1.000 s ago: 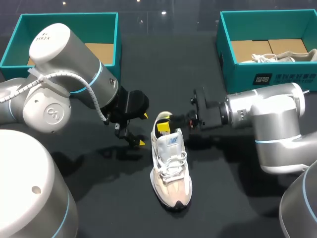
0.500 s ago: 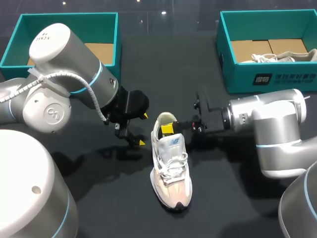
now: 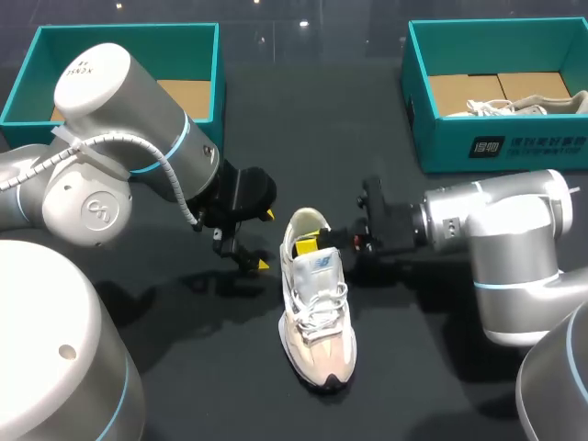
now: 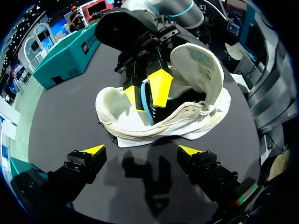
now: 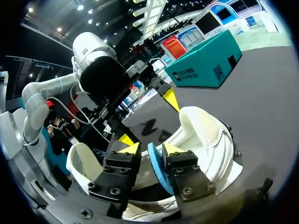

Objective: Take the shoe out of the shoebox, open the shoe tongue, remove and reinsert the insole, then place the shoe into the shoebox

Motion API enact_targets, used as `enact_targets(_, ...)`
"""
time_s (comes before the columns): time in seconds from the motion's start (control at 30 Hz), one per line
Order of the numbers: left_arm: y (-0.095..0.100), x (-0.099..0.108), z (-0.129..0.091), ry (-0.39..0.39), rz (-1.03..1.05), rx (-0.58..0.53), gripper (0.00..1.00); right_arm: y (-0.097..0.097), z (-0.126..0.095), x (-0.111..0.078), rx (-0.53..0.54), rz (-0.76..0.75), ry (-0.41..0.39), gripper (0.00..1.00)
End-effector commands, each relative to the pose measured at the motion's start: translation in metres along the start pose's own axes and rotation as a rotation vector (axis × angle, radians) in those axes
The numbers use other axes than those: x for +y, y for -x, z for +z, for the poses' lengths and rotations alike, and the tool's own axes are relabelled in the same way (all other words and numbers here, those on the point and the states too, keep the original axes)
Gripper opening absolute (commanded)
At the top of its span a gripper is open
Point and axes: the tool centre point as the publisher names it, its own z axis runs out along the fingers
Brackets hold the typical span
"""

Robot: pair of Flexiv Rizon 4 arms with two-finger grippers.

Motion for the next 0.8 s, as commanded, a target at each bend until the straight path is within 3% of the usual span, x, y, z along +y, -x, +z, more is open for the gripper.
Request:
enact_targets(0.03,-0.003,0.002,-0.002,-0.003,0.012,-0.001,1.0,-0.008,-0.001,0.009,-0.018,-0.011,-0.031,0.58)
enact_targets(0.2,-0.005,0.002,-0.007,-0.008,0.037,-0.003,1.0,-0.011,-0.005,0.015,-0.046,-0.029,-0.045,0.69)
enact_targets(0.8,-0.001,0.007,-0.019,0.004,0.051,-0.02,1.0,-0.024,-0.026,0.026,-0.156,-0.06,-0.089,0.62)
